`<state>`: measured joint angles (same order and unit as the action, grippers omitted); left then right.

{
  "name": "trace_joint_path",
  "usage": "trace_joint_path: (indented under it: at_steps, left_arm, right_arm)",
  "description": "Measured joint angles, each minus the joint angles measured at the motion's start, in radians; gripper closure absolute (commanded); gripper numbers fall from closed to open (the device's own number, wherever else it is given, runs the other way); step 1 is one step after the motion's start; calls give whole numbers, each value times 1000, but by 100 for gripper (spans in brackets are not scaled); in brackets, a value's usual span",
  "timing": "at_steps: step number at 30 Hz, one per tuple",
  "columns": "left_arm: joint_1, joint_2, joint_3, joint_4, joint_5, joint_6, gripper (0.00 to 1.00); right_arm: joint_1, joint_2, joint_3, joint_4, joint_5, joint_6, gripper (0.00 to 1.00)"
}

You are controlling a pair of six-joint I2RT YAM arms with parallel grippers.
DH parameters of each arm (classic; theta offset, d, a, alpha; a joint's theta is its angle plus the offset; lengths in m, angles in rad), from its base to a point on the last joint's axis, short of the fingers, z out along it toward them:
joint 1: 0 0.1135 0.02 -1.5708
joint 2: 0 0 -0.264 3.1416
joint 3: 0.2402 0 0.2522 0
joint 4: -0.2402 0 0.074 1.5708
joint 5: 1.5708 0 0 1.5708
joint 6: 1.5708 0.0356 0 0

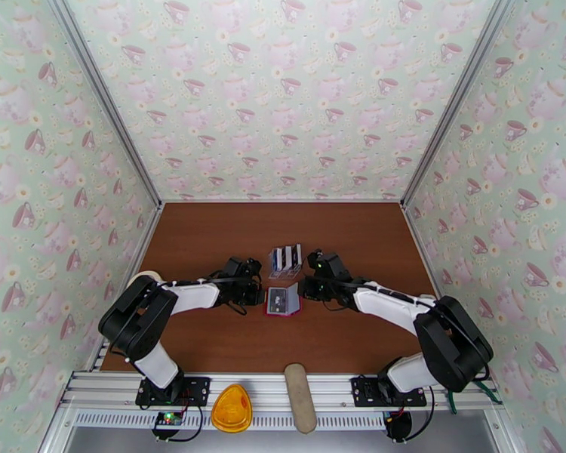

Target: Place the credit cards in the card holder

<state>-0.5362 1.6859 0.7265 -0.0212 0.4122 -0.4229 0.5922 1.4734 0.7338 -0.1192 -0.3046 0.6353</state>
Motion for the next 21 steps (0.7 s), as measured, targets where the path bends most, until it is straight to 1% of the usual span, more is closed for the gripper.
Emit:
trace_joint_path:
  at_steps: [10, 21]
  left_arm:
    - [0, 0, 0, 0, 2, 0, 96]
    - [0, 0, 0, 1, 3, 0, 96]
  right_arm:
    - [36, 7, 41, -3, 0, 15, 87]
    - [81, 71, 103, 0, -3, 28, 87]
